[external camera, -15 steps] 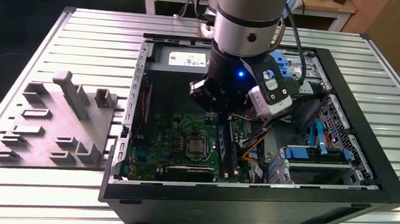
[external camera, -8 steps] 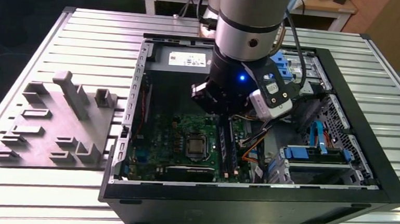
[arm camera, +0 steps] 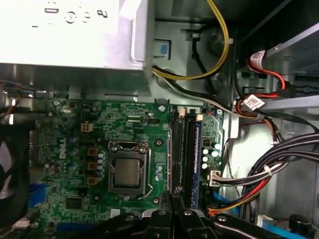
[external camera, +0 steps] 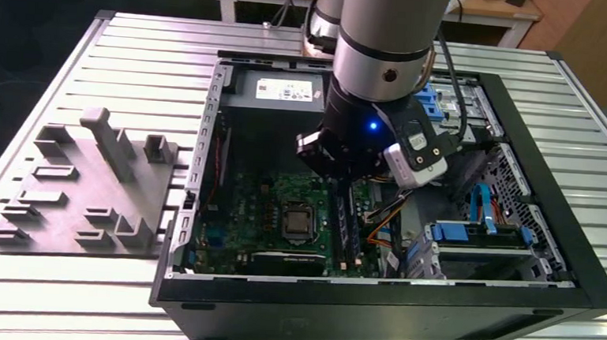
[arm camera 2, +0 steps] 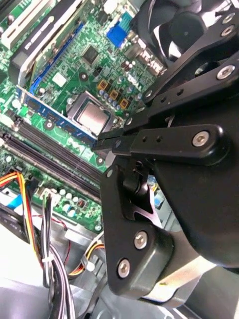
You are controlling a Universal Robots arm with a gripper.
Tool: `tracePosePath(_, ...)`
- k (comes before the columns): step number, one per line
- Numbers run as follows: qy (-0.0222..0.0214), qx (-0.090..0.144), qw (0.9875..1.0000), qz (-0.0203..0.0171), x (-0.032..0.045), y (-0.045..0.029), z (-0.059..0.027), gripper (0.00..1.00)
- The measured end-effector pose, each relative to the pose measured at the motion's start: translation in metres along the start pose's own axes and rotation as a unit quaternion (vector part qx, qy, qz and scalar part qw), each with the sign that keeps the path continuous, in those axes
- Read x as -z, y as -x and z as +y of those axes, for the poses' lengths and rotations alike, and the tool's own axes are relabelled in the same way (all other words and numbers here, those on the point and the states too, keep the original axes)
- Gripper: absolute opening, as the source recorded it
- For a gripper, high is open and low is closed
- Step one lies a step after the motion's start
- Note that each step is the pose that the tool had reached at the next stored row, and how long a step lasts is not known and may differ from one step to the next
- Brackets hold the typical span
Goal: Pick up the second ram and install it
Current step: 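Insert the second ram into the second slot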
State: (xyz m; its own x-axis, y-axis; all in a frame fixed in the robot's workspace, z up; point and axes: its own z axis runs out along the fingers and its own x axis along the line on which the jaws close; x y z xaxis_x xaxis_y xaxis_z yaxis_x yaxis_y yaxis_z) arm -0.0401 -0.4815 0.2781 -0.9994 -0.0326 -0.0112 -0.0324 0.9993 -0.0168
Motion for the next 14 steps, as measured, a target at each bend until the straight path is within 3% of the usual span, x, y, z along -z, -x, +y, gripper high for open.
tracePosePath(14,0.0005,0.000,1.0000,0.0000,-0.0130,0.0086,-0.0001,0.12)
